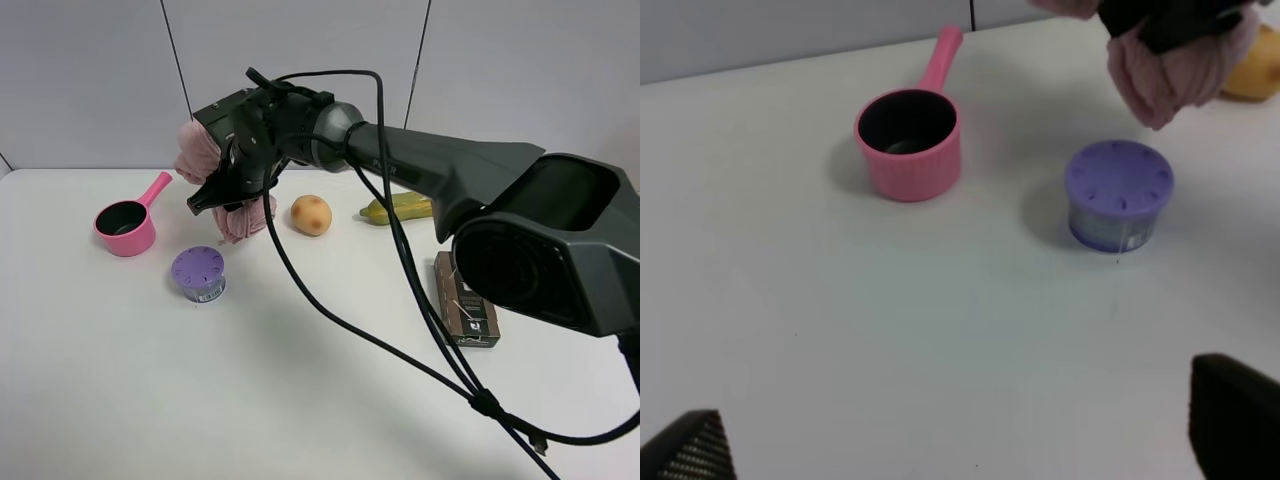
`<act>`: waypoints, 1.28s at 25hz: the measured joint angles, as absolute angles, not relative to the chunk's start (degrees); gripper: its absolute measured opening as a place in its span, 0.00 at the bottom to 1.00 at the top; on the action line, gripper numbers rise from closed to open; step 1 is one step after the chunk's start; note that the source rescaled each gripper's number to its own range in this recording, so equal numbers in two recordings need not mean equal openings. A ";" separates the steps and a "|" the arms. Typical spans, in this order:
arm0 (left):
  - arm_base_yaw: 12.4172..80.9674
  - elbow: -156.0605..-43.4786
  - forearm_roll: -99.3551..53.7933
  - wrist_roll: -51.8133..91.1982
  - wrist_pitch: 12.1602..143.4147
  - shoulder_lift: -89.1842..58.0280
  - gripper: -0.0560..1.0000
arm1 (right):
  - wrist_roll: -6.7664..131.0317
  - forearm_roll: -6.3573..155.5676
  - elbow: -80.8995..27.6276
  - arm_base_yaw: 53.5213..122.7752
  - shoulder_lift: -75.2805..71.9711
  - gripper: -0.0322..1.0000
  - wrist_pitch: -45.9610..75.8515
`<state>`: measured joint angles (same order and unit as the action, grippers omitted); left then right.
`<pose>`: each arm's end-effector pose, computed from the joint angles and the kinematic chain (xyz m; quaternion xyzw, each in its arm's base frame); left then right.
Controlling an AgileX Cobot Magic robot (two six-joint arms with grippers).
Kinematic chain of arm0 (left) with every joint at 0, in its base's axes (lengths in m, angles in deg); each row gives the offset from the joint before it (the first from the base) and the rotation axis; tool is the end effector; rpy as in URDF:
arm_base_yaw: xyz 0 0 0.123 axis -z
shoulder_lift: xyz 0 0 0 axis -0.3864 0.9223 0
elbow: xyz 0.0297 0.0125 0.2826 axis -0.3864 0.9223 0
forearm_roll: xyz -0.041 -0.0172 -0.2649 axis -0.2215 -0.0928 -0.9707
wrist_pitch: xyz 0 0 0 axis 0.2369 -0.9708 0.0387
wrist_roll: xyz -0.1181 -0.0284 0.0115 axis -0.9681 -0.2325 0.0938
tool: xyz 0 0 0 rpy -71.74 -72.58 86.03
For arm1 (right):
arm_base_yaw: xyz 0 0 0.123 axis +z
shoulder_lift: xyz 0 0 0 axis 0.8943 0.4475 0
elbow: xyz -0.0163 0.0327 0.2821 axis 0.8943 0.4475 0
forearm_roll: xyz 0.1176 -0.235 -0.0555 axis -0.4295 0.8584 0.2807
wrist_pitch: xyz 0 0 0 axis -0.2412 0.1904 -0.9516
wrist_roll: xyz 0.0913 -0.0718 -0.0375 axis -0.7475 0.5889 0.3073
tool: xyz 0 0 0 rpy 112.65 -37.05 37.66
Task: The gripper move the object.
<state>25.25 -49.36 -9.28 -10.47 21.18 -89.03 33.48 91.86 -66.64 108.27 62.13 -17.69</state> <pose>0.0367 -0.0016 0.2750 0.0474 0.8467 0.0064 0.5299 0.4142 0.3935 0.1553 -0.3550 0.8786 0.0693 0.3117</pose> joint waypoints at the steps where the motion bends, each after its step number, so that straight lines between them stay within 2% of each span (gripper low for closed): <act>1: 25.25 -49.36 -9.28 -10.47 21.18 -89.03 1.00 | 33.16 91.86 -66.64 108.27 62.64 0.03 -17.62; 20: 25.25 -49.36 -9.28 -10.47 21.18 -89.03 1.00 | 31.59 93.40 -66.64 108.27 65.90 0.04 -19.27; 21: 25.25 -49.36 -9.28 -10.47 21.18 -89.03 1.00 | 31.59 93.54 -66.64 108.27 65.90 0.11 -19.27; 24: 25.25 -49.36 -9.28 -10.47 21.18 -89.03 1.00 | 31.59 93.59 -66.64 108.27 65.90 0.54 -18.47; 25: 25.25 -49.36 -9.28 -10.47 21.18 -89.03 1.00 | 31.59 93.59 -66.64 108.27 65.90 0.65 -17.66; 26: 25.25 -49.36 -9.28 -10.47 21.18 -89.03 1.00 | 31.52 93.64 -66.64 108.27 65.90 0.72 -17.08; 29: 25.25 -49.36 -9.28 -10.47 21.18 -89.03 1.00 | 30.99 93.82 -66.64 108.27 65.90 0.79 -16.16; 32: 25.25 -49.36 -9.28 -10.47 21.18 -89.03 1.00 | 30.94 93.82 -66.64 108.27 65.90 0.80 -16.10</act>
<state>25.25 -49.36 -9.28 -10.47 21.18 -89.03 30.94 93.82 -66.64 108.27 65.90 -16.10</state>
